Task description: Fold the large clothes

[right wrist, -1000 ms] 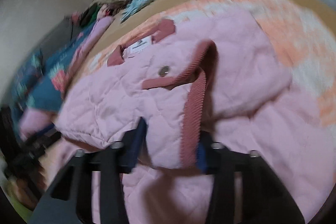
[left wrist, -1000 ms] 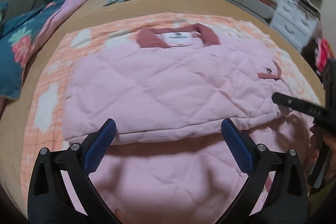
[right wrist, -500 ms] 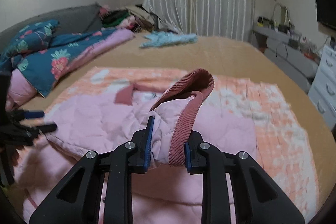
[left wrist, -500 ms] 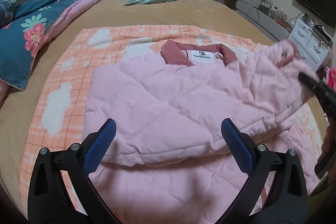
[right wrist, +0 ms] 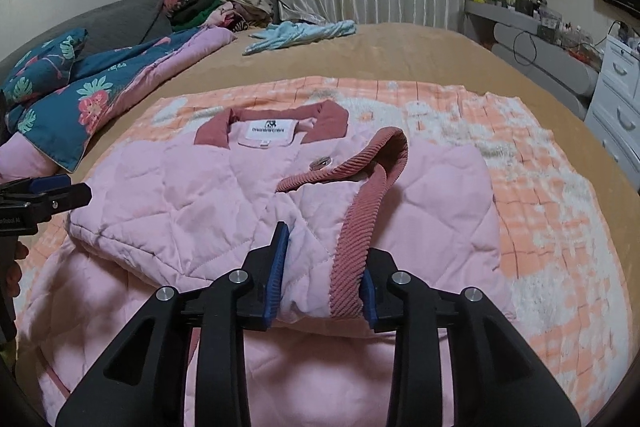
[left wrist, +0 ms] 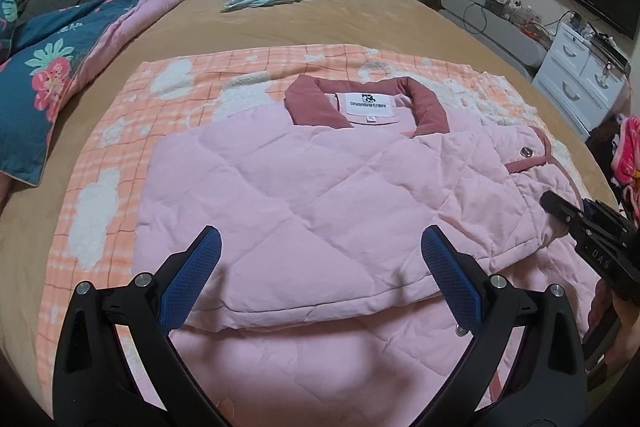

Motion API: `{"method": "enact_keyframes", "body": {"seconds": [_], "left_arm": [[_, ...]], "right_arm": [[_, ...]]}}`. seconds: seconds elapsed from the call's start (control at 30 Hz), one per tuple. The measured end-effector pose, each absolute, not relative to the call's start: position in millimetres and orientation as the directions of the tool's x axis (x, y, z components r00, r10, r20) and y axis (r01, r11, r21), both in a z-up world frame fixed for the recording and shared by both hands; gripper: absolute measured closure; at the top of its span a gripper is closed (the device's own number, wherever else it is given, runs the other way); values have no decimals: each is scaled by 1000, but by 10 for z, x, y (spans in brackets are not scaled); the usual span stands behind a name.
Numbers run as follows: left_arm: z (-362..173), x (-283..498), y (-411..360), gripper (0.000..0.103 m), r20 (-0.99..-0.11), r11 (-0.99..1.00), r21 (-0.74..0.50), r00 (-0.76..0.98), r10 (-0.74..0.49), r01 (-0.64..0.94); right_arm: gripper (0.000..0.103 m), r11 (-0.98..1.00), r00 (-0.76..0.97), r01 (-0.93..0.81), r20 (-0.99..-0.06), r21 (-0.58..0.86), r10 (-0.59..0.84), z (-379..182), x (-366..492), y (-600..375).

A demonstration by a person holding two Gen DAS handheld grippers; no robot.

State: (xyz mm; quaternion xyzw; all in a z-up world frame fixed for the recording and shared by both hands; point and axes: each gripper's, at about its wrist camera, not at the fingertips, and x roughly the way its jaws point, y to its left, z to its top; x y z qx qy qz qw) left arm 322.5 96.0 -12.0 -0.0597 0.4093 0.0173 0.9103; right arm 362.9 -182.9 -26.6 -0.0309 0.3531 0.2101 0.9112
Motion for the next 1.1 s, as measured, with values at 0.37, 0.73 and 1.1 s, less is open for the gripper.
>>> {"method": "enact_keyframes", "body": {"seconds": [0.37, 0.73, 1.1], "left_arm": [[-118, 3269, 869, 9, -749, 995, -66, 663, -2, -72], [-480, 3455, 971, 9, -809, 993, -39, 586, 35, -113], [-732, 3458, 1154, 8, -825, 987, -97, 565, -8, -129]], "right_arm": [[33, 923, 685, -373, -642, 96, 344, -185, 3555, -1899], [16, 898, 701, -440, -631, -14, 333, 8, 3478, -1573], [6, 867, 686, -477, -679, -146, 262, -79, 3561, -1098]]}}
